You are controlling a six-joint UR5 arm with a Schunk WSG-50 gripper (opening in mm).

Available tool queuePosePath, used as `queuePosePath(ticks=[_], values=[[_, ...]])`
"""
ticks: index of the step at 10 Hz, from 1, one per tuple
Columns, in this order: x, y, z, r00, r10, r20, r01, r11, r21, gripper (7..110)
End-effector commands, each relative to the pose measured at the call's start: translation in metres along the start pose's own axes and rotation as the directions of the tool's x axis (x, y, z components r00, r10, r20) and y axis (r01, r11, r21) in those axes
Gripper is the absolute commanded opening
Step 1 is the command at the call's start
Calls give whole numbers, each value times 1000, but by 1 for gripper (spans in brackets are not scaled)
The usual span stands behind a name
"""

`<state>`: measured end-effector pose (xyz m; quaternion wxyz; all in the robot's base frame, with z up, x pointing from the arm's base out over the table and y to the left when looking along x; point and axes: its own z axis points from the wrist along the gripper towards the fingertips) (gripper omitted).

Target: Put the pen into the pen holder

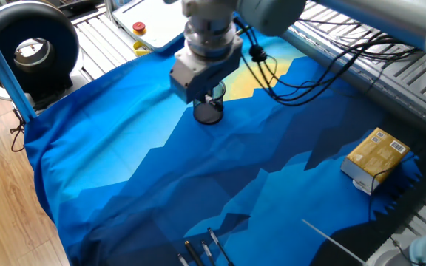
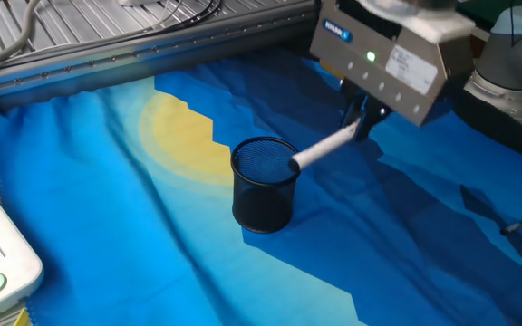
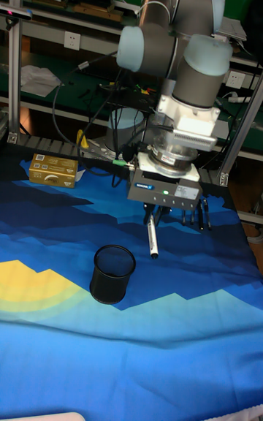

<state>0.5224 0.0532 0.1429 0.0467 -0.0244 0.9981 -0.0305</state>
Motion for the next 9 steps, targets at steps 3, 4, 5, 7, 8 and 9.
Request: queuePosePath(ticks=[3,4,5,7,8,9], values=[[26,-31,-5,999,-35,-10,35,999,-4,7],[30,-38,-4,999,-41,-11,41,999,-6,7],[37,-46,-4,998,-48,-27,48,999,3,7],[43,-58,1,996,-54,-72,56,998,31,7],[45,-58,6,994,-47,-94,50,998,26,7],[48,-59,12,991,-46,-125,49,998,25,7]])
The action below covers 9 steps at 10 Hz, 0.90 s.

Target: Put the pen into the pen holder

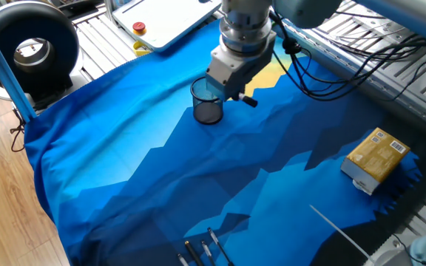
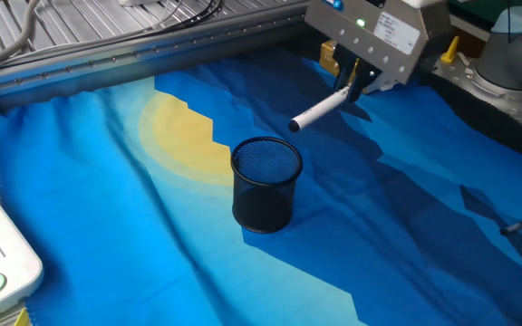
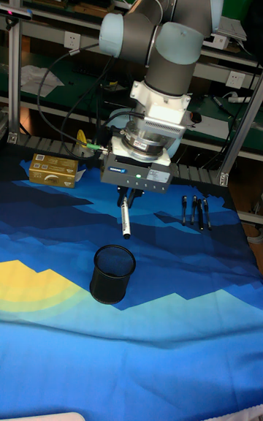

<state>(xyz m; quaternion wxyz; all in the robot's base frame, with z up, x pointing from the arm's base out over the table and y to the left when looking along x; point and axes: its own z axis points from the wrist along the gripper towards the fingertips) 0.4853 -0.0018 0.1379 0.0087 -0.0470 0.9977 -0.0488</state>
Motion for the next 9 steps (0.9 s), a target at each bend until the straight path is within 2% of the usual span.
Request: queuePosePath(ticks=[1,3,4,7,9], values=[[8,-3,14,998,6,-69,-7,1000,-18,7],[12,-4,25,994,13,-107,-16,1000,-22,7],[18,-7,27,990,16,-139,-17,1000,-7,7],[9,-9,28,993,29,-112,-29,1000,4,7],[4,-7,19,991,29,-129,-27,1000,12,7]])
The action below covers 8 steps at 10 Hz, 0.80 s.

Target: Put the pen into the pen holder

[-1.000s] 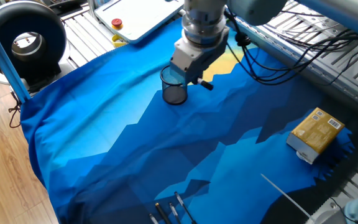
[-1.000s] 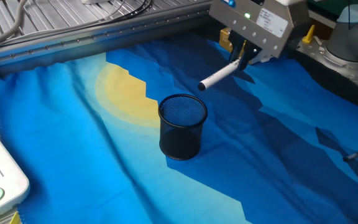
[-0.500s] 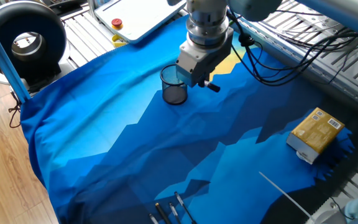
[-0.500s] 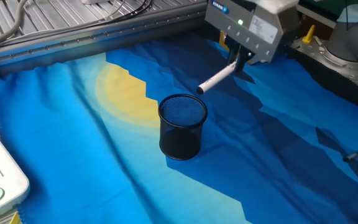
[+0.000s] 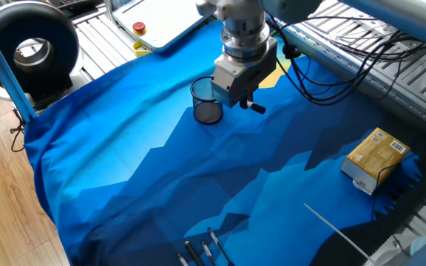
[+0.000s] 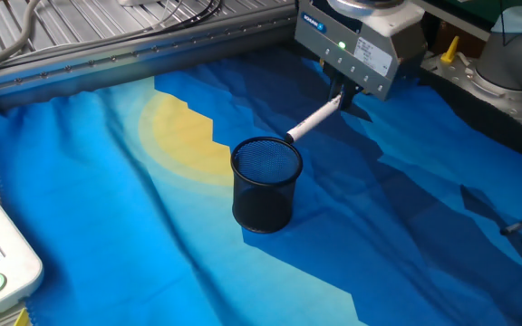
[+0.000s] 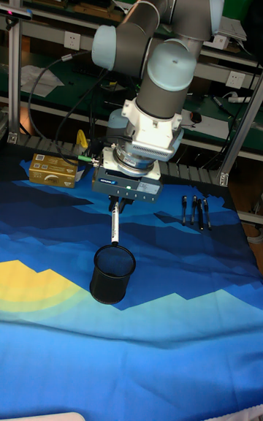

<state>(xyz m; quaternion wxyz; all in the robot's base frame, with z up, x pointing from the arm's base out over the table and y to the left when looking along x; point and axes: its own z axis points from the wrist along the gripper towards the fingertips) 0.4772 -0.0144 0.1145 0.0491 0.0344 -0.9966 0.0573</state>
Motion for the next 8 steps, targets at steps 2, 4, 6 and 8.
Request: queuePosePath(ticks=[2,4,6,8], values=[[-8,5,-17,999,15,-42,-14,1000,21,7],[-16,14,-14,998,24,-53,-24,1000,7,7],[-24,18,-5,997,39,-70,-38,999,11,7],[-30,24,3,995,45,-86,-44,999,8,7]])
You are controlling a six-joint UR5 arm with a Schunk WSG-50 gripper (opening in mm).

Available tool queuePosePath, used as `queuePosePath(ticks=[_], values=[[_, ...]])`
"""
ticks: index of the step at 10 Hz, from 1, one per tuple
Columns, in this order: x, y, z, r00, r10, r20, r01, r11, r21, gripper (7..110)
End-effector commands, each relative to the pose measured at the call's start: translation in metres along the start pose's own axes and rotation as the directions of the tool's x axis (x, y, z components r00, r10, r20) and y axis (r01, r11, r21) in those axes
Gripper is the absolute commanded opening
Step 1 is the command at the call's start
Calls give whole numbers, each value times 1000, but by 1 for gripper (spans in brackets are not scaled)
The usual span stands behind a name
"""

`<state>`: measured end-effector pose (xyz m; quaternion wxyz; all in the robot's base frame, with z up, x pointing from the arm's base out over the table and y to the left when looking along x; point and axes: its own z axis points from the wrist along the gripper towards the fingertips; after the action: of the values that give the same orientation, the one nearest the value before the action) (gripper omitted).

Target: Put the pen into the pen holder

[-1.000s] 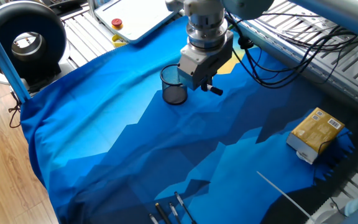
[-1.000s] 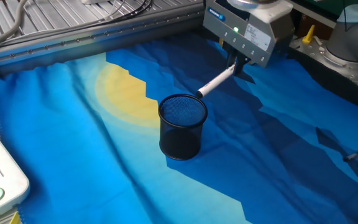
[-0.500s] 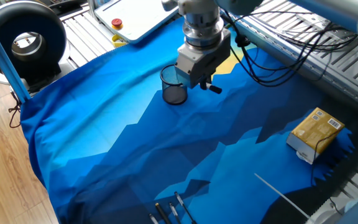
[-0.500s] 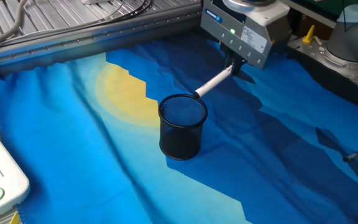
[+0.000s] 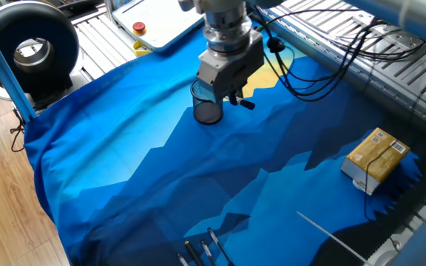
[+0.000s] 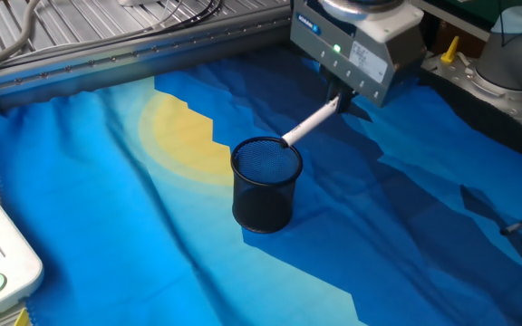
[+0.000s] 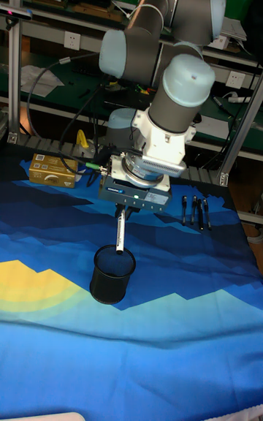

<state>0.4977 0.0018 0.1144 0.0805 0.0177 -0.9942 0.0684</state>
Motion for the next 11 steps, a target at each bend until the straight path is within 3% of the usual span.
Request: queuePosePath(ticks=[1,7,9,11], values=[[-7,12,8,999,20,-44,-20,1000,-11,7],[0,12,7,993,62,-105,-60,998,24,7],[-10,15,8,995,56,-80,-55,998,16,7],[-9,16,-7,996,50,-74,-47,998,33,7]])
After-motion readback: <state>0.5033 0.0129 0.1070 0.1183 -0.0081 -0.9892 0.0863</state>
